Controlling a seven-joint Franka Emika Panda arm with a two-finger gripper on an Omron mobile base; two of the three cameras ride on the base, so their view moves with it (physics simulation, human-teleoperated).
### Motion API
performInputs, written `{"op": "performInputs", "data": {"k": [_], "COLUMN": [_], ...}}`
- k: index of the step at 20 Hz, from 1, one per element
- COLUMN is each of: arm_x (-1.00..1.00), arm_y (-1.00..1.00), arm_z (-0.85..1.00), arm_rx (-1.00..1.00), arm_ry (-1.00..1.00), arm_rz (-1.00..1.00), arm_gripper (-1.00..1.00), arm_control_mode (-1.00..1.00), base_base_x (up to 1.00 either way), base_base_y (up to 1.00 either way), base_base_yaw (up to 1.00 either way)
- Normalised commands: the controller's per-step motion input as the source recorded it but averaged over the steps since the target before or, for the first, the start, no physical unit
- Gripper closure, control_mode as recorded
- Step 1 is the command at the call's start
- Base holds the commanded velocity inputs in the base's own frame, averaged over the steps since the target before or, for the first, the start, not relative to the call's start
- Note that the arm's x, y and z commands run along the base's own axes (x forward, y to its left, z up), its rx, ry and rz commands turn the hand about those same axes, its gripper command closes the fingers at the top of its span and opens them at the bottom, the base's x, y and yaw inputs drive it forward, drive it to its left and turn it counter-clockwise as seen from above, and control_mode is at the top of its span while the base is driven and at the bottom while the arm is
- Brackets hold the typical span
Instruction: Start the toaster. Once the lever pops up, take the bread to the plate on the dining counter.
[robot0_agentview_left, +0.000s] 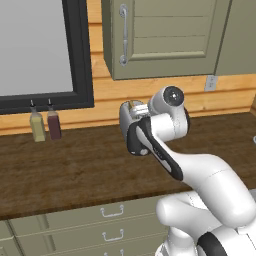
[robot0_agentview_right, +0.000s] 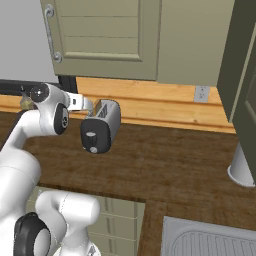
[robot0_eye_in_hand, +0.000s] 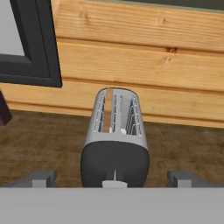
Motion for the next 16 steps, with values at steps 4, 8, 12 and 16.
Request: {"op": "performInputs", "data": {"k": [4,8,12,16], "arm_x": [0.01,0.00,0.02,0.09], "arm_y": [0.02,0.00,0.00,0.00], "arm_z": [-0.04,-0.17,-0.25,-0.15], "arm_rx": [-0.03,0.00,0.00,0.00], "arm_ry": [0.09,0.00,0.00,0.00], "arm_rz": [0.00,0.00,0.00,0.00], "arm_gripper": [-1.00,-1.00,-1.00,-1.00], "arm_control_mode": [-1.00,-1.00,-1.00,-1.00], "base_base_x": [0.00,0.00,0.00,0.00], "base_base_y": [0.00,0.00,0.00,0.00], "base_base_yaw": [0.00,0.00,0.00,0.00]}}
